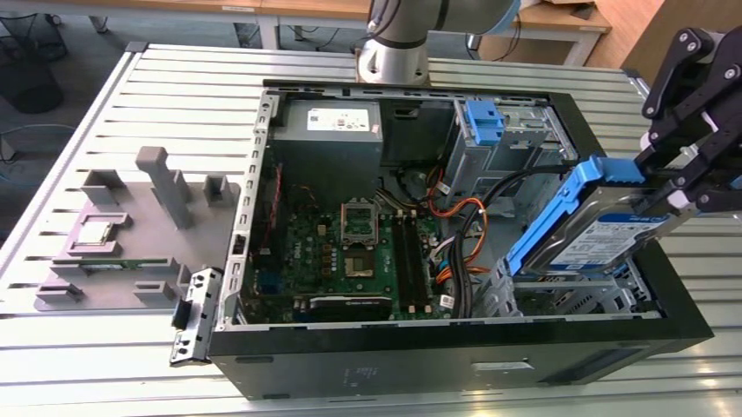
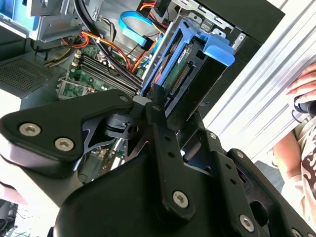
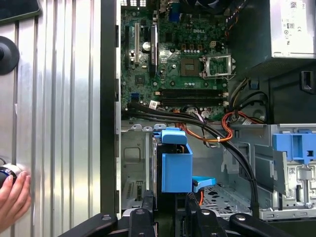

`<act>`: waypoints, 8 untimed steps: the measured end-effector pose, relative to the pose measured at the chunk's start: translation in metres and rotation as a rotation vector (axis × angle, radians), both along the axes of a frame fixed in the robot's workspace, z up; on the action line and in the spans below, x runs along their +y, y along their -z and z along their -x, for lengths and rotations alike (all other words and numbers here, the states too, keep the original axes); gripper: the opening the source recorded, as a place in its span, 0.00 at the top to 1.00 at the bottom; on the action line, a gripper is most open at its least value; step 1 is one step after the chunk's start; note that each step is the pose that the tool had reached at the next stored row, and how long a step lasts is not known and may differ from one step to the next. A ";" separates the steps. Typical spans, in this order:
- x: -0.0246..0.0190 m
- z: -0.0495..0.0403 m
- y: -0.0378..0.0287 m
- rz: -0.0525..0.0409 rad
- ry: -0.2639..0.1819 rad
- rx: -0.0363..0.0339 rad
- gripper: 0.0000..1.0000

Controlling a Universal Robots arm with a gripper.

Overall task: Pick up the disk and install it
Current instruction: 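Insert the disk into the insertion slot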

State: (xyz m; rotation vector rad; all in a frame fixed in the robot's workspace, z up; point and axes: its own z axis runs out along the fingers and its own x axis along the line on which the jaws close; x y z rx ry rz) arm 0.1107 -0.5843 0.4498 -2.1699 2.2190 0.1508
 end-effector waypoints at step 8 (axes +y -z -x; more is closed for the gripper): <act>0.0000 0.0000 0.0012 -0.0001 -0.001 -0.0001 0.65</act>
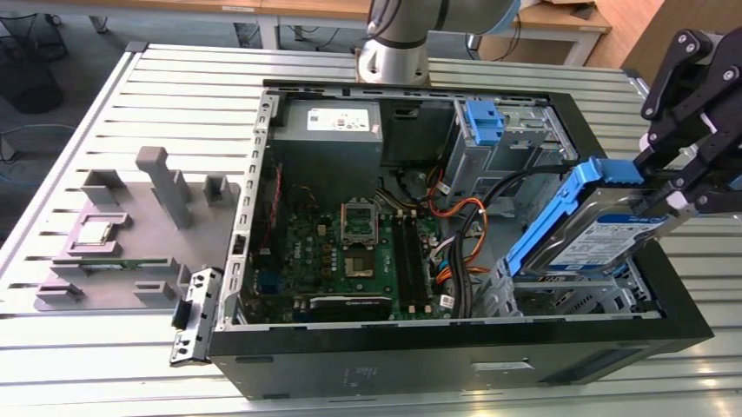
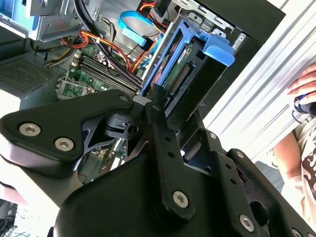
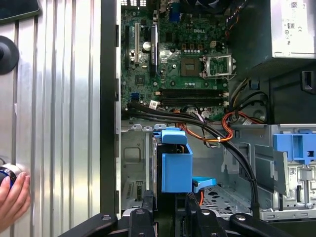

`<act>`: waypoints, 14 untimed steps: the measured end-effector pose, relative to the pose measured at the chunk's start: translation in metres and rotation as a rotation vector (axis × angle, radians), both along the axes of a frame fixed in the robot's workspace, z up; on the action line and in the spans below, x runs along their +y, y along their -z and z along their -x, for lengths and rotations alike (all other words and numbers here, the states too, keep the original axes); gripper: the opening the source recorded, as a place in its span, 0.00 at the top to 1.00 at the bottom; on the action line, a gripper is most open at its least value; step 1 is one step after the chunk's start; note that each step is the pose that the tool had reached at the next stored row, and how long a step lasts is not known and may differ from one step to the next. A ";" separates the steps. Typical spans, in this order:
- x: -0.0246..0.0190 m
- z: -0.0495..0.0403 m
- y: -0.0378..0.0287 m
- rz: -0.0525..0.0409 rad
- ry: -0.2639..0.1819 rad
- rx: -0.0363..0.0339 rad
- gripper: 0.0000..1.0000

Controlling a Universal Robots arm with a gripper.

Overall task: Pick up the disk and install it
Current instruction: 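Insert the disk into the insertion slot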

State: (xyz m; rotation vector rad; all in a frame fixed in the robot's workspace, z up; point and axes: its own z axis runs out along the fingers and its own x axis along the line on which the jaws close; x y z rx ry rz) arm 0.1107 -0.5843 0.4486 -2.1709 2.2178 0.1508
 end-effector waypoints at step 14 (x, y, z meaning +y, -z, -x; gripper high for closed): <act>-0.0003 0.0000 0.0158 0.0003 0.000 -0.0011 0.65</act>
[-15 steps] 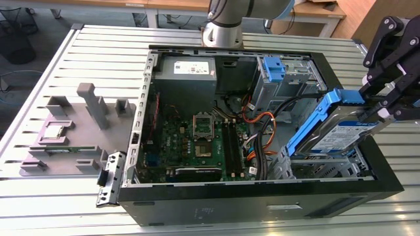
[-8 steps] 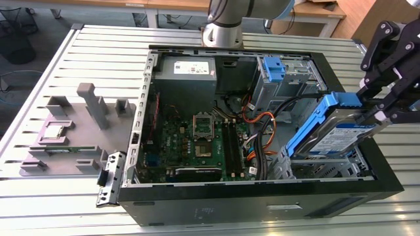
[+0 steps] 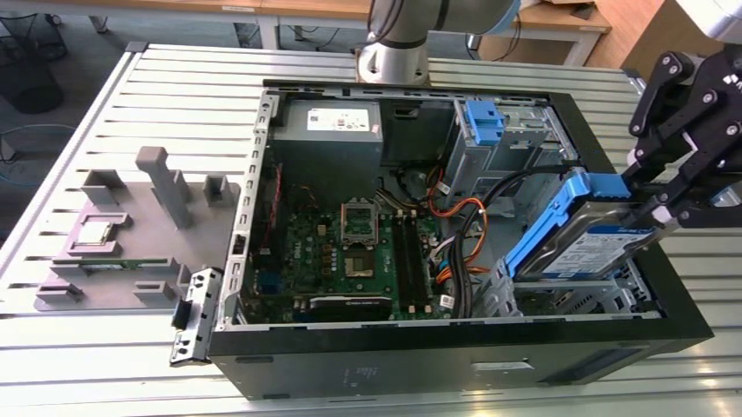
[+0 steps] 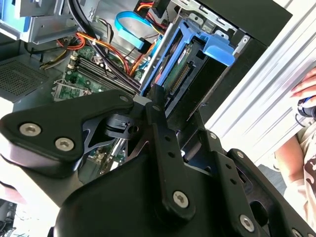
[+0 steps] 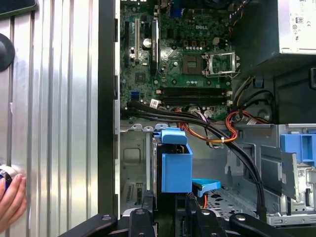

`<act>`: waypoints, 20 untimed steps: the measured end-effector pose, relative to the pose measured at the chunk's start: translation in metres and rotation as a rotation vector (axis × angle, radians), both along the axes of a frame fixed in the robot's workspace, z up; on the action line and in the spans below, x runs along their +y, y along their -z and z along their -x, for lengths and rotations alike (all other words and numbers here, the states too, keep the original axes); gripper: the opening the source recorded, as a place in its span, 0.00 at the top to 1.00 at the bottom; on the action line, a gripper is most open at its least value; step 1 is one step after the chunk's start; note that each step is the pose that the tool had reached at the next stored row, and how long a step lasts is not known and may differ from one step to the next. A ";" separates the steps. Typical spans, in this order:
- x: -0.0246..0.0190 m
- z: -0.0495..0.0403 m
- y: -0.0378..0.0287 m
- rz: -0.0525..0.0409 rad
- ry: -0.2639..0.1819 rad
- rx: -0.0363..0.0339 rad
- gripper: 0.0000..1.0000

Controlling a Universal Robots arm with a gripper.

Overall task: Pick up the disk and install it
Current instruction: 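Insert the disk into the insertion slot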

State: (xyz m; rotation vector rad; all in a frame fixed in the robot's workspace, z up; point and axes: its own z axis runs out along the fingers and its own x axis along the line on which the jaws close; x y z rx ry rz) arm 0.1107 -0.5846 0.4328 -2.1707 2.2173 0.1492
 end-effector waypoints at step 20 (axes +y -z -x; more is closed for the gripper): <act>-0.0017 0.0001 0.0359 0.0013 0.000 -0.0003 0.65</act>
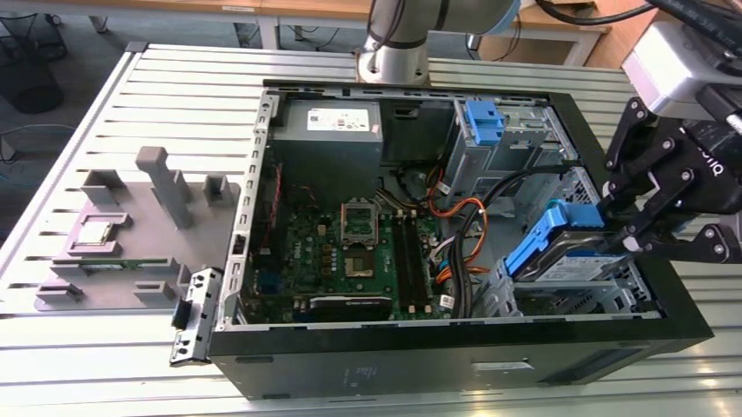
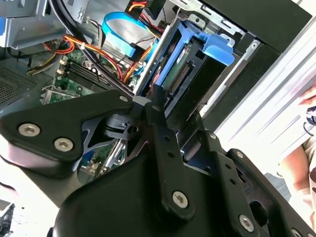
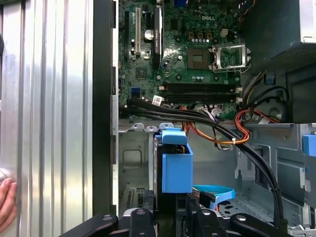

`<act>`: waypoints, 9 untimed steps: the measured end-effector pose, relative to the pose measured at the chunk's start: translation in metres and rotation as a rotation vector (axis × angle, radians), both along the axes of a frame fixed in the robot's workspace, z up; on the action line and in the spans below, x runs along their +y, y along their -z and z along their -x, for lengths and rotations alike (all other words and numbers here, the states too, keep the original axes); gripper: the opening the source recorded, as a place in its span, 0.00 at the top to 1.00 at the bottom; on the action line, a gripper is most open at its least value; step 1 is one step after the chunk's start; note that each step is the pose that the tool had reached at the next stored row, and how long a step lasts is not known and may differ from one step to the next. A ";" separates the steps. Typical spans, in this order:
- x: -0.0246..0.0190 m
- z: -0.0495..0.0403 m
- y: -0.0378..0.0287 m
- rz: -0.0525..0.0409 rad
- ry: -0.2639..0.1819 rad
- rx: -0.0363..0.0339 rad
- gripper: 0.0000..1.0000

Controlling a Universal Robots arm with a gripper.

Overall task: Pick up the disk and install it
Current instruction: 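Insert the disk into the insertion slot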

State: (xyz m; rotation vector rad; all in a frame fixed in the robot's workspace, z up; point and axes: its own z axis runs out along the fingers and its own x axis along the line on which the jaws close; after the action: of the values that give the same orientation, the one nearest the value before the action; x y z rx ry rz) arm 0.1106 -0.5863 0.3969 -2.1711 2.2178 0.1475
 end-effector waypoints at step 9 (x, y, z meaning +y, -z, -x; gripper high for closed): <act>0.0000 0.0000 0.0011 0.0005 0.000 -0.0001 0.64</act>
State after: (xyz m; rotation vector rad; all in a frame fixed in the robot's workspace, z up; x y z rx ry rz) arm 0.1106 -0.5863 0.3958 -2.1713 2.2182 0.1469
